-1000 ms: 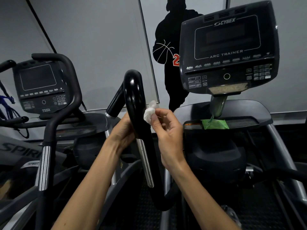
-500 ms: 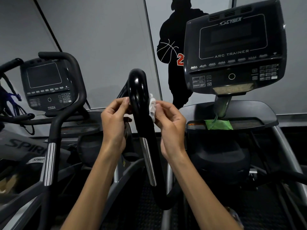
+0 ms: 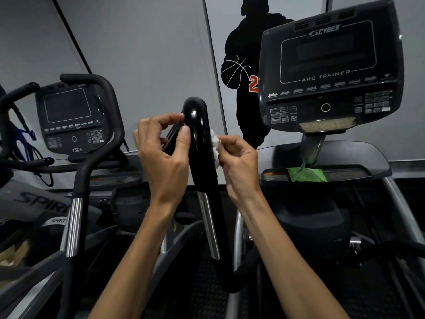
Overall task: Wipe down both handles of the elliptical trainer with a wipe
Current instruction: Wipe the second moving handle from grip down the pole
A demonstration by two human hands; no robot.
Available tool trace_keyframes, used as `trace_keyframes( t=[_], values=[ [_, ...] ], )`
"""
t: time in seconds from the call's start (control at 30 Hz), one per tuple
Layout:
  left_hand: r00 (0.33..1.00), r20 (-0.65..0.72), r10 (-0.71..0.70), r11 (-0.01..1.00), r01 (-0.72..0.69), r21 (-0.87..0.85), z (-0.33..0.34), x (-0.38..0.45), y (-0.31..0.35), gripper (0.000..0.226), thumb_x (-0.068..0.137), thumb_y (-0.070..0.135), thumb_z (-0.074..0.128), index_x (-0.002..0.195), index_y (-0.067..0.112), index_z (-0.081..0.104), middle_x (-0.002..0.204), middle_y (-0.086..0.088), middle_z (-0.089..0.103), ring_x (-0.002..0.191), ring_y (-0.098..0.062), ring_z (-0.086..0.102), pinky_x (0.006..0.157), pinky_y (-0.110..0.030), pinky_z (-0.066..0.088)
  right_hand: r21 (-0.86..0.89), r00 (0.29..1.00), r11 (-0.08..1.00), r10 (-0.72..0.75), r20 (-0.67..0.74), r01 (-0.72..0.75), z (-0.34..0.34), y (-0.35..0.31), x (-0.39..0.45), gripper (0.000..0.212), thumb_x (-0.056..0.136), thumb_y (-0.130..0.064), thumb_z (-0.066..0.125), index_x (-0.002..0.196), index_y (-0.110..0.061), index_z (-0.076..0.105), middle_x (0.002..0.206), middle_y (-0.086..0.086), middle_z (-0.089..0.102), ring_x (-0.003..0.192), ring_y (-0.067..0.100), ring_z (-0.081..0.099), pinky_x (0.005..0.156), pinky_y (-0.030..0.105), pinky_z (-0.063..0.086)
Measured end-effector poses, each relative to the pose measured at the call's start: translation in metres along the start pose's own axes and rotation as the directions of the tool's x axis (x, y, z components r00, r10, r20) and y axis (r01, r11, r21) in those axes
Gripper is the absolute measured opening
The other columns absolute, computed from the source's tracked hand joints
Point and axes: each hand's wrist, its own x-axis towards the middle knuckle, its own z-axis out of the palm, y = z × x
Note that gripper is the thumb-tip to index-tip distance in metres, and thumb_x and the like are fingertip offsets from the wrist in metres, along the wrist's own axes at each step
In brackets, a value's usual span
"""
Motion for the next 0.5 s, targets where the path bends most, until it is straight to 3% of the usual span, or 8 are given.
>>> trace_keyframes(
  t=[0.13,0.3,0.4,0.5],
  values=[
    [1.000,0.026,0.004,1.000,-0.005,0.015,-0.001,-0.002,0.004,0.019,0.092,0.013,0.067,0.107,0.024,0.063,0.106,0.014,0.055,0.105,-0.013,0.052,0.083,-0.015,0.040,0.032,0.999,0.999,0.040,-0.017,-0.039,0.011,0.002,0.013,0.018,0.093,0.006,0.064,0.088,-0.010,0.070,0.084,0.004,0.075,0.073,0.013,0.071,0.065,0.022,0.057],
    [0.996,0.077,0.037,0.998,-0.041,0.052,-0.002,-0.007,0.002,0.020,0.090,0.006,0.066,0.103,0.021,0.065,0.104,0.002,0.058,0.100,-0.008,0.050,0.086,-0.008,0.034,-0.046,0.994,0.997,0.061,0.087,-0.057,-0.023,0.008,-0.011,0.005,0.082,-0.004,0.072,0.082,-0.009,0.071,0.077,0.006,0.075,0.072,0.015,0.070,0.072,0.028,0.059],
    [0.997,0.070,0.036,0.998,-0.040,0.048,0.002,-0.006,0.007,0.023,0.088,0.000,0.065,0.102,0.018,0.066,0.103,-0.003,0.059,0.099,-0.007,0.049,0.085,-0.006,0.035,-0.033,1.000,0.999,-0.009,0.019,0.010,-0.001,-0.003,0.010,0.019,0.089,0.005,0.067,0.084,-0.012,0.072,0.078,0.002,0.075,0.075,0.015,0.069,0.076,0.030,0.057],
    [0.993,0.099,0.065,0.996,-0.071,0.060,0.000,-0.007,0.011,0.024,0.087,-0.002,0.065,0.103,0.016,0.067,0.104,-0.005,0.059,0.099,-0.007,0.048,0.085,-0.006,0.035,0.001,0.996,0.996,-0.087,-0.002,0.087,0.010,-0.007,0.017,0.019,0.088,0.005,0.068,0.085,-0.014,0.073,0.080,-0.001,0.074,0.079,0.012,0.067,0.075,0.023,0.055]
  ],
)
